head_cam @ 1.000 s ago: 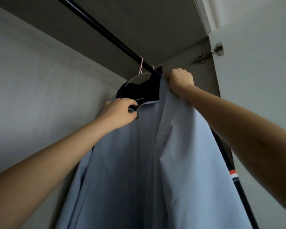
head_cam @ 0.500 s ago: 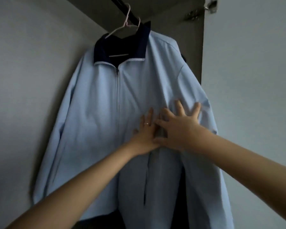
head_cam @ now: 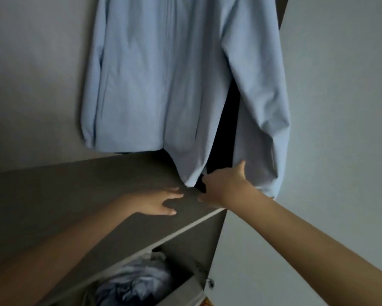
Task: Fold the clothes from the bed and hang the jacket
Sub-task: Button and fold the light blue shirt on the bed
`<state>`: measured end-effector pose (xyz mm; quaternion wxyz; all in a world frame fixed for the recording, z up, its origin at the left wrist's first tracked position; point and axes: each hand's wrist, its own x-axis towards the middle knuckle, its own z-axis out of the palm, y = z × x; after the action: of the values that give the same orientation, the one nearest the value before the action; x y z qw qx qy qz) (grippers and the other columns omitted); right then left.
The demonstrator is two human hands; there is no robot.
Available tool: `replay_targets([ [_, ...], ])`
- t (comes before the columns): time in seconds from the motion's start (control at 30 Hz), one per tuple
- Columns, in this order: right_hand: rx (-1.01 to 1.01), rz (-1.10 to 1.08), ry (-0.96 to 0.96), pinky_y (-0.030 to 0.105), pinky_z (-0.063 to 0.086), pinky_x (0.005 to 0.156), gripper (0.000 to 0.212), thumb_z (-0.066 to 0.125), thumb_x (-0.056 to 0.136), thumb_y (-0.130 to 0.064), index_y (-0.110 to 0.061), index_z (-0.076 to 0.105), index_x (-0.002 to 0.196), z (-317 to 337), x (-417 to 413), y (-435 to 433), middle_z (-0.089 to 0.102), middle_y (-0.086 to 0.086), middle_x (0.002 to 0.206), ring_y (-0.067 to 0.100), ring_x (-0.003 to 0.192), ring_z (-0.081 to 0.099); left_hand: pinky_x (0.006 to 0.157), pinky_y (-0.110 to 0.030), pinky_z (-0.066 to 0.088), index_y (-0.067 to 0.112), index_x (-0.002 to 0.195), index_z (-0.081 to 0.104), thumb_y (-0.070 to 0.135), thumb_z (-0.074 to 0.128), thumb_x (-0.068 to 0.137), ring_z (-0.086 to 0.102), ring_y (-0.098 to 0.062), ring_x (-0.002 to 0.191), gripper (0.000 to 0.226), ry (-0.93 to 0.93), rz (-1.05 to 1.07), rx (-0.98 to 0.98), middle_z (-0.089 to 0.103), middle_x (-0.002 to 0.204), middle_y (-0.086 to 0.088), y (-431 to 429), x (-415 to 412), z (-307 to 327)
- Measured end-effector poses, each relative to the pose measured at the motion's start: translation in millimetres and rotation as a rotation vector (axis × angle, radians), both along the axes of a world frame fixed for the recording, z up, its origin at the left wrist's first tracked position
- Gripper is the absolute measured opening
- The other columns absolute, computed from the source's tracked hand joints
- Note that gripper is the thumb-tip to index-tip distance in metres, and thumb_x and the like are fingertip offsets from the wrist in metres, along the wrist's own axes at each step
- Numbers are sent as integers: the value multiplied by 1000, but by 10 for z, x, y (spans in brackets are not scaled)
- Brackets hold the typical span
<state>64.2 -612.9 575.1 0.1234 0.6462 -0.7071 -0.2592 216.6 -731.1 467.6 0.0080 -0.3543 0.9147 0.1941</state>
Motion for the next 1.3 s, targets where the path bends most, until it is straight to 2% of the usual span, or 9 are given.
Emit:
replay_targets([
  [0.1,13,213,-237,46,35,95,47,33,99,-44,-19,44,138,-433,220,-45,48,4,137,28,124,46,117,-32,12,35,150,16,64,46,88,10,-14,146,76,-131,155,46,8,160,6,397,584,-374],
  [0.17,135,291,-460,44,32,104,55,34,99,-50,-25,30,148,-722,374,-111,32,4,152,28,137,33,117,-47,5,42,149,-1,95,19,60,-5,-18,147,106,-252,258,-8,-8,159,9,692,943,-608],
  [0.27,320,373,-672,40,24,112,55,35,101,-45,-24,25,151,-1110,631,-174,24,6,156,29,141,26,113,-54,0,47,144,-15,100,-9,36,-11,-20,146,121,-289,370,-148,-17,157,12,972,1206,-826],
  [0.37,340,471,-663,34,35,105,39,37,103,-24,-10,46,139,-1290,770,-186,45,10,142,29,129,44,114,-53,4,44,148,-7,90,7,57,-4,-18,147,102,-272,432,-247,-10,159,12,993,1211,-842],
  [0.5,396,424,-635,28,32,100,50,54,96,-33,-21,43,142,-1292,806,-298,40,0,147,22,131,40,113,-56,5,43,149,-2,82,4,64,2,-18,147,93,-234,425,-291,-2,160,11,986,1265,-1004],
  [0.67,269,374,-643,22,31,77,50,74,80,-33,-28,57,128,-1418,893,-479,51,-3,131,19,116,53,112,-57,8,41,149,12,79,7,67,7,-17,146,90,-103,426,-319,11,159,10,946,1334,-1081],
  [0.87,212,388,-545,29,37,75,42,72,81,-21,-20,52,118,-1403,1081,-496,41,8,123,32,102,53,108,-66,10,38,149,7,74,29,84,5,-22,147,77,-183,387,-405,5,160,6,930,1255,-1119],
  [0.97,201,404,-541,30,37,74,41,72,81,-18,-18,51,116,-1429,1085,-484,41,8,122,32,100,53,108,-66,12,38,149,8,75,23,80,7,-22,146,80,-175,384,-419,8,160,5,927,1271,-1077],
  [1.3,14,464,-638,22,31,75,26,50,96,-15,-15,55,122,-1657,981,-303,51,10,120,30,106,56,108,-59,22,29,148,26,62,40,90,20,-22,142,68,-143,424,-466,24,156,1,997,1220,-1029],
])
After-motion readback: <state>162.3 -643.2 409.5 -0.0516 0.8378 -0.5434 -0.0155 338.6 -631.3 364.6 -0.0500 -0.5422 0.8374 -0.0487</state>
